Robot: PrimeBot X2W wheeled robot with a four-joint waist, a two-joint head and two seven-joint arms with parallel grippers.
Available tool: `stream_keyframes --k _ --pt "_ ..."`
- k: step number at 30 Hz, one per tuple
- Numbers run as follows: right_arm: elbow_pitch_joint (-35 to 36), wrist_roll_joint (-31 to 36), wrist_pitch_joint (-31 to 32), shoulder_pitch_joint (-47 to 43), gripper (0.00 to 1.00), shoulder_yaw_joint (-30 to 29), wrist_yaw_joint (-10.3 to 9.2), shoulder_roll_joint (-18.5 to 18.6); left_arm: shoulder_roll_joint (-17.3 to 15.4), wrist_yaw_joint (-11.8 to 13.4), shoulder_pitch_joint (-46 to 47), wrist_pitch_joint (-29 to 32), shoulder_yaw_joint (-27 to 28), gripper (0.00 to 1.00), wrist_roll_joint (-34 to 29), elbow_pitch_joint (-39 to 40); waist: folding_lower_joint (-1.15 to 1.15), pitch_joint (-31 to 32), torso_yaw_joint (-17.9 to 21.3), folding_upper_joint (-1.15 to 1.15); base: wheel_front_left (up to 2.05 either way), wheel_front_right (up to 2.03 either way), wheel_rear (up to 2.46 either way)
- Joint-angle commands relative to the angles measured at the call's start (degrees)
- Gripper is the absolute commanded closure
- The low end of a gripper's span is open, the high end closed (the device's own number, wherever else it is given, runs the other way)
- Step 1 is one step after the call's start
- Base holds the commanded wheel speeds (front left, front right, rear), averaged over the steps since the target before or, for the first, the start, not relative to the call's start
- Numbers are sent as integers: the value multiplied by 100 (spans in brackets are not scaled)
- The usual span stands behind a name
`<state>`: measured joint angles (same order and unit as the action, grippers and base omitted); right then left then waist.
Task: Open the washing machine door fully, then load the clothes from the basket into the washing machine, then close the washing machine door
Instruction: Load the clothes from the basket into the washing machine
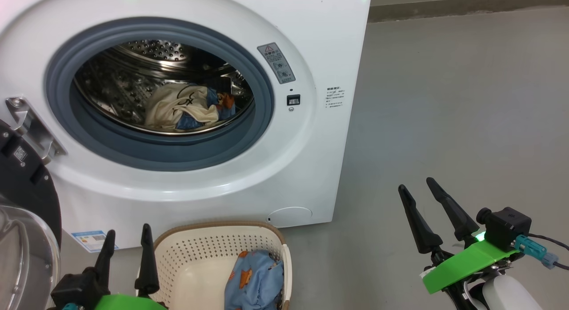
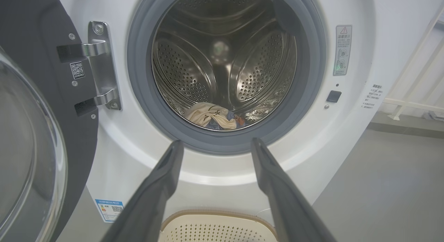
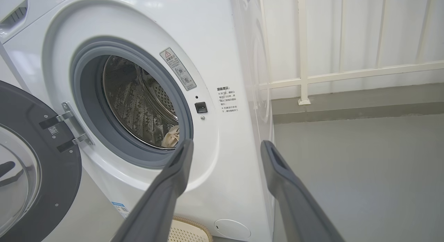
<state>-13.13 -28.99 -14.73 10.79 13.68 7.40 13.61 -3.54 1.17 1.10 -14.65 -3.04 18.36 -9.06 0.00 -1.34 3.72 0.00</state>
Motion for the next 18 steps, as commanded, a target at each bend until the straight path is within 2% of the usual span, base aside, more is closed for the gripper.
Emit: stream_keyframes --k 1,18 --pt "132 -48 -27 42 0 97 9 59 -36 -26 96 -35 217 0 -65 149 0 0 -1 0 0 0 0" --pt "142 -60 -27 76 0 107 9 78 7 -73 107 -35 275 0 -110 157 0 -82 35 0 0 0 0"
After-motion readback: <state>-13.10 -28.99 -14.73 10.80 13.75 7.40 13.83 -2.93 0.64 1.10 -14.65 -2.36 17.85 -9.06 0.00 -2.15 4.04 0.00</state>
